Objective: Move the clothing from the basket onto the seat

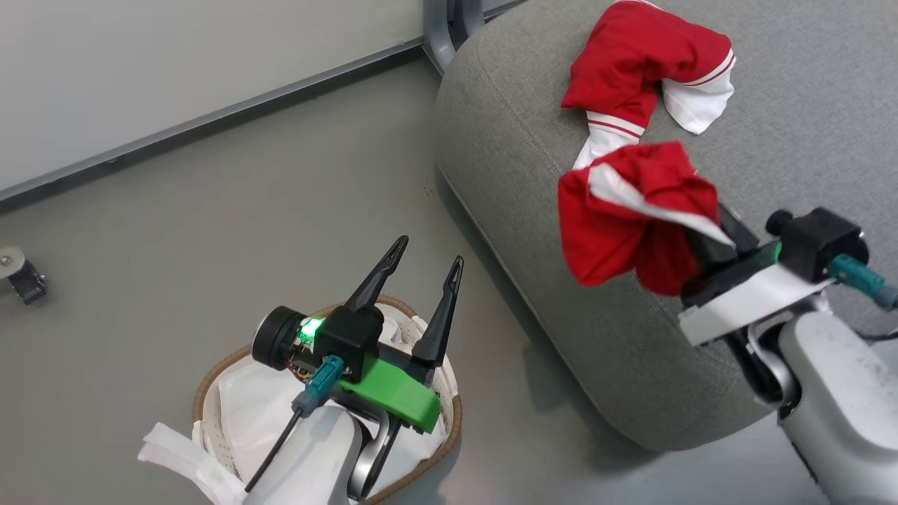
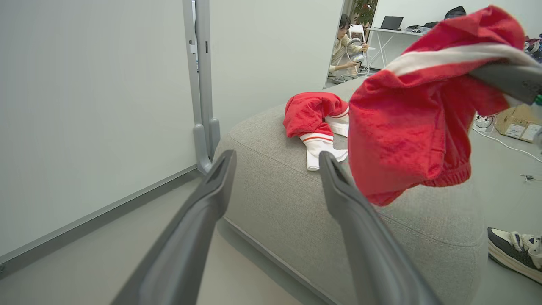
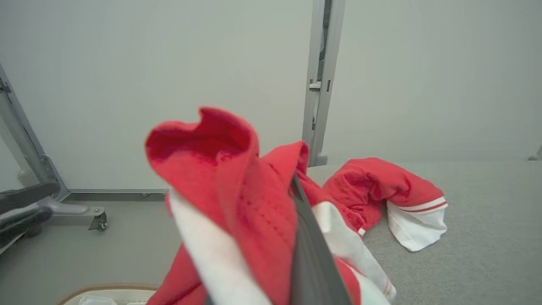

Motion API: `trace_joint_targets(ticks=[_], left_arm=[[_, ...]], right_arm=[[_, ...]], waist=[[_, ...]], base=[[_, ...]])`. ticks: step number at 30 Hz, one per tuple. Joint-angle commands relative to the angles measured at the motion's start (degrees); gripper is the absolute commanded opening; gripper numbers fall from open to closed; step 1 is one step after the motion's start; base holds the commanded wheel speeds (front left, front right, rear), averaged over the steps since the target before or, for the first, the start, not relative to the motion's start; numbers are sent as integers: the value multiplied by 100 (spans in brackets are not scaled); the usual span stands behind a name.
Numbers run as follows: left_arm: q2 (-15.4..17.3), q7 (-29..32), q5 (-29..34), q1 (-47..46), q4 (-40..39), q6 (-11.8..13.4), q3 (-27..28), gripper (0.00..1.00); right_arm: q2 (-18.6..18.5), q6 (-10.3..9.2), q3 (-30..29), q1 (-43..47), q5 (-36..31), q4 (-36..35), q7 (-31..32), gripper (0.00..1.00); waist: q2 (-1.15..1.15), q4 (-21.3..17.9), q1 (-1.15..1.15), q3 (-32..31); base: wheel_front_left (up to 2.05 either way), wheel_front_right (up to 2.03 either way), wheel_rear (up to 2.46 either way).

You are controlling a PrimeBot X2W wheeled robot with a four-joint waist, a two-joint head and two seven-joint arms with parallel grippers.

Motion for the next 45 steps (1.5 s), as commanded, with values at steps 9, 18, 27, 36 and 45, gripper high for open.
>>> trace_joint_targets(ticks=[9, 18, 27, 36, 45], left_arm=[[17, -2, -21, -576, 146, 106, -322, 100], [14, -2, -137, -990, 139, 363, -699, 100], [11, -2, -230, -1170, 40, 617, -944, 100], [12, -2, -318, -1134, 28, 773, -1029, 100], [13, -2, -424, -1052, 133, 752, -894, 100]], right_arm=[[-653, -8, -571, -1590, -367, 821, -11, 0], [-1521, -8, -917, -3093, -622, 1955, -11, 0], [-1794, -8, -1290, -3869, -915, 3071, -10, 0], [-1401, -8, -1703, -3181, -707, 3769, -11, 0], [-1005, -8, -2287, -2330, -796, 3456, -10, 100]], waist=[[0, 315, 0, 1055], [0, 939, 0, 1767], [0, 1434, 0, 2251], [0, 1612, 0, 2376], [0, 1520, 0, 2035]], base=[[0, 0, 0], [0, 0, 0], [0, 0, 0], [0, 0, 0], [0, 0, 0]])
